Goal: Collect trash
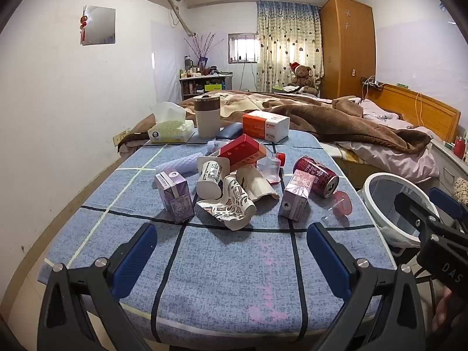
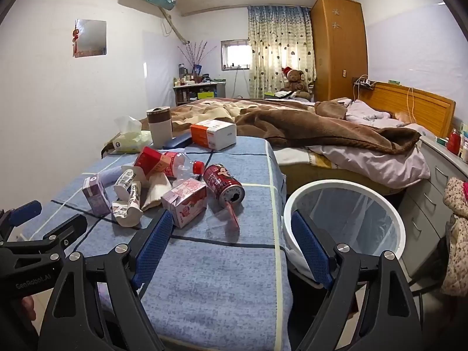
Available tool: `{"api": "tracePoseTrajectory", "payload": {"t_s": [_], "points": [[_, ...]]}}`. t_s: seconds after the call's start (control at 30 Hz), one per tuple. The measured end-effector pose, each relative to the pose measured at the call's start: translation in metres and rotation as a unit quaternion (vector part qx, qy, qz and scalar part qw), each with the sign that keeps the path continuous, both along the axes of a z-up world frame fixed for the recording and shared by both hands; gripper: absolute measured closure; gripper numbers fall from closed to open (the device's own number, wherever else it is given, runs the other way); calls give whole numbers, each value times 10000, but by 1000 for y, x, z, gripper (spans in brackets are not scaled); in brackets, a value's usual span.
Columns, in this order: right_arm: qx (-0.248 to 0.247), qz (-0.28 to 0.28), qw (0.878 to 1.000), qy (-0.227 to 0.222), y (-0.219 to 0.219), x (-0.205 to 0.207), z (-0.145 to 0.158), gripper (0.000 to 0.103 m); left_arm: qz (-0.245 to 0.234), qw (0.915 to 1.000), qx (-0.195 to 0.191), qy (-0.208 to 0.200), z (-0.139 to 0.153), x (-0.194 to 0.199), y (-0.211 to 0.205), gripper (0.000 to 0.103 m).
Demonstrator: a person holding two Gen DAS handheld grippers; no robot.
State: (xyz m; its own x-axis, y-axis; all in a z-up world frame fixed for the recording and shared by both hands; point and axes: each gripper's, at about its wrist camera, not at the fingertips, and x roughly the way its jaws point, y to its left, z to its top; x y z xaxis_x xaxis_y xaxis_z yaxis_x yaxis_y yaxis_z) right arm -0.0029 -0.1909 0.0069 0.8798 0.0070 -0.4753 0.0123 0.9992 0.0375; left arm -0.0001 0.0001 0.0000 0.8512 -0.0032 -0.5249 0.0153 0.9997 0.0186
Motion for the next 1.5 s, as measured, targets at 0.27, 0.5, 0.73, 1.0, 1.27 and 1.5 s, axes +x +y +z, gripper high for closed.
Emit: {"api": "tracePoseTrajectory", "payload": {"t_s": [0.27,0.5,0.73,1.0,1.27,1.5], "points": [[-13,17,10000,-25,1,-1,0,18,-1,10000,18,24,0,1,0,0],[-12,8,10000,-30,0,1,1,18,-3,10000,10,17,0,0,-2,0],[-13,-4,10000,-30,-1,0,1,18,-5,10000,-3,13,3,0,-3,0],[-23,-15,10000,-33,-1,-1,3,18,-1,10000,-13,-6,5,-4,-2,0],[-27,4,10000,-46,-1,-1,3,18,-3,10000,-20,-5,7,-4,-2,0],[-31,-11,10000,-49,0,0,2,18,10,10000,-32,-7,7,-5,0,0]]}}
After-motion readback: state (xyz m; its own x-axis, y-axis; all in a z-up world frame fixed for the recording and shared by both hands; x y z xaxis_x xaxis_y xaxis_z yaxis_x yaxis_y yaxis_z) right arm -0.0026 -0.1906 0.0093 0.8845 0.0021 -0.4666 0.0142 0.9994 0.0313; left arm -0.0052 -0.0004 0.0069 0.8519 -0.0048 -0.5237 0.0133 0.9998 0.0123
